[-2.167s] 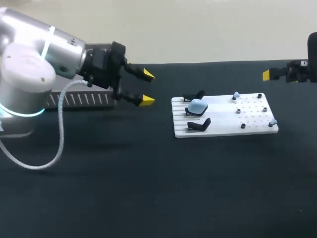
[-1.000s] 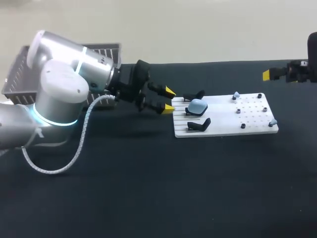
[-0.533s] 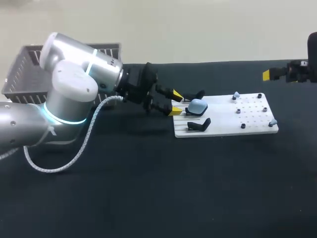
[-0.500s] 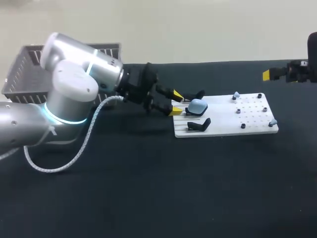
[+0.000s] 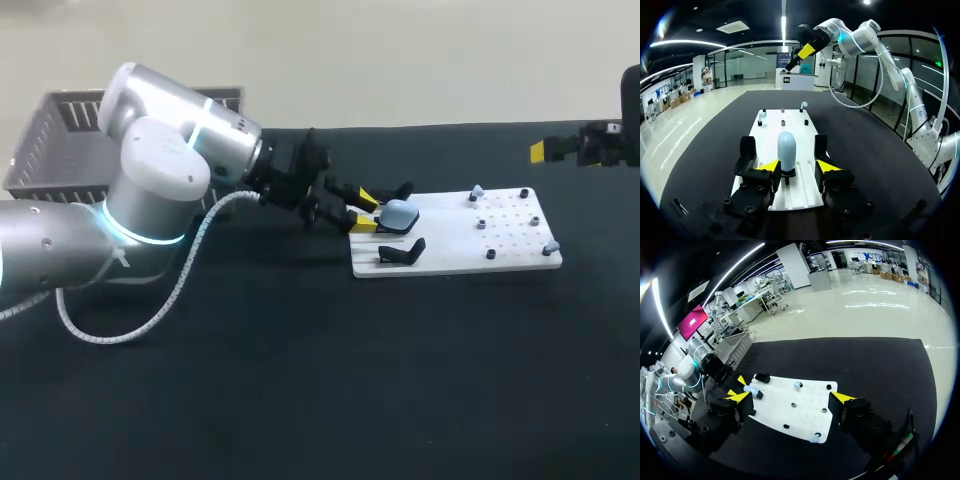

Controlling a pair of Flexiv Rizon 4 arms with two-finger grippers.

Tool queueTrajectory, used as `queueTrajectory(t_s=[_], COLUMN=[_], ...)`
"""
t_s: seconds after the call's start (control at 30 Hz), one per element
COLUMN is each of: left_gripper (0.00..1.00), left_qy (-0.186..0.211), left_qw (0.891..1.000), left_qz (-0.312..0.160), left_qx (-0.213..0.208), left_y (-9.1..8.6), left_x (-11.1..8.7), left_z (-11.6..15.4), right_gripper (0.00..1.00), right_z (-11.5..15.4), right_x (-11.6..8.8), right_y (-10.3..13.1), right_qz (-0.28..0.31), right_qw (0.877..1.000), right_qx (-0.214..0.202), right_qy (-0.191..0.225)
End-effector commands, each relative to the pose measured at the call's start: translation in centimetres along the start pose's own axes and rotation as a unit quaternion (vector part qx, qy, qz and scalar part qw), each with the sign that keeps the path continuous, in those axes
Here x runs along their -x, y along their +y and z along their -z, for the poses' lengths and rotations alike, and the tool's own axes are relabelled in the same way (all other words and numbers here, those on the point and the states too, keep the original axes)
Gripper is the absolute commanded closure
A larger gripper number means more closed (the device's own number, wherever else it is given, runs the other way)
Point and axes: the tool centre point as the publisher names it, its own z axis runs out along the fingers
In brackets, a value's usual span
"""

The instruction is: Pick up each earbud case from the left stands, insert the matching earbuds, close the lid, and place the case in the box.

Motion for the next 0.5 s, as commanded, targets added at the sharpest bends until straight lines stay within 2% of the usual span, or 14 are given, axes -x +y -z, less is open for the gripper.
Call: queueTrajectory(t_s=[0.03, 0.13, 0.23, 0.5], left_gripper=[0.49, 0.45, 0.5, 0.5], left_qy=[0.003, 0.004, 0.003, 0.001], left_qw=[1.0, 1.0, 1.0, 1.0], left_qz=[0.001, 0.001, -0.001, -0.003], left_qx=[-0.007, -0.009, -0.013, -0.023], left_y=[0.68, 0.91, 1.03, 1.21], left_x=[-0.01, -0.05, -0.06, -0.1], left_z=[-0.3, -0.44, -0.51, -1.23], right_gripper=[0.0, 0.0, 0.0, 0.0], right_z=[0.04, 0.04, 0.04, 0.04], right_x=[-0.01, -0.01, -0.01, -0.01], right_y=[0.02, 0.02, 0.02, 0.02], right_qz=[0.0, 0.0, 0.0, 0.0], right_qw=[1.0, 1.0, 1.0, 1.0], right_qx=[-0.001, -0.001, -0.001, -0.001], right_qy=[0.0, 0.0, 0.0, 0.0])
